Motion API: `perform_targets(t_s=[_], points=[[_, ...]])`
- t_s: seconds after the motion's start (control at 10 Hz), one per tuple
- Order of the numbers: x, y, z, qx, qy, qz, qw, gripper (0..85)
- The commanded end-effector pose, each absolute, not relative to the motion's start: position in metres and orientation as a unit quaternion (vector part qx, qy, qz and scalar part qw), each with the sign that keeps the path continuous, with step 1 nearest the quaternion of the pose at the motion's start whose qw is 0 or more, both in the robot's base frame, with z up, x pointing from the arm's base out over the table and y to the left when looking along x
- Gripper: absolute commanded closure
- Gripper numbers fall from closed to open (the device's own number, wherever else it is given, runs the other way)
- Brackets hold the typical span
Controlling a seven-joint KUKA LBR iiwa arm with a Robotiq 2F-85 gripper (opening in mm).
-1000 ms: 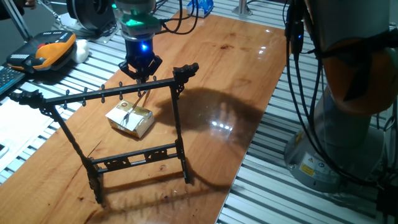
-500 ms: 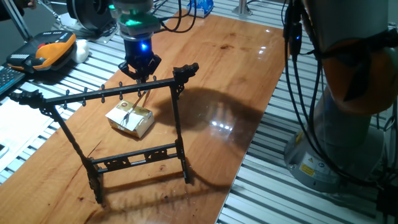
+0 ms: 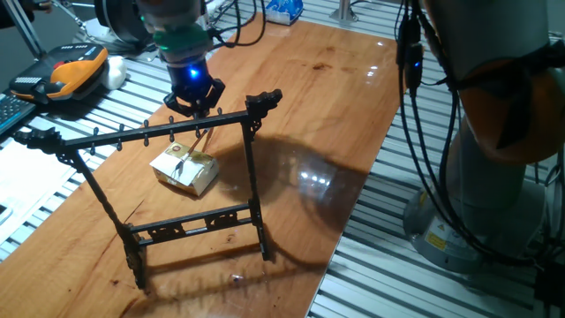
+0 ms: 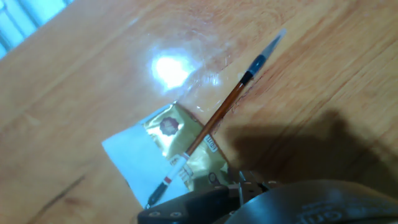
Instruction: Place the brush on the pen rack
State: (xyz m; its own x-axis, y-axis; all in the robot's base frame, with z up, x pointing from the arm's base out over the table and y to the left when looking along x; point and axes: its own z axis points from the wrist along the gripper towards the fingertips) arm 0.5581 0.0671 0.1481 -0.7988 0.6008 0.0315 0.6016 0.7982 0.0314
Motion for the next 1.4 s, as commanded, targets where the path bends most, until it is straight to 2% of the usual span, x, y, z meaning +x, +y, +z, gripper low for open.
perform_targets(t_s=[0.0,0.1,0.6,1.3], points=[[0.558,0.067,0.148,-0.334,-0.941,-0.046,0.007,85.0],[0.558,0.067,0.147,-0.352,-0.934,-0.066,0.002,85.0],[0.559,0.072,0.134,-0.366,-0.927,-0.080,-0.014,85.0],[0.564,0.088,0.121,-0.388,-0.918,-0.083,-0.018,85.0]])
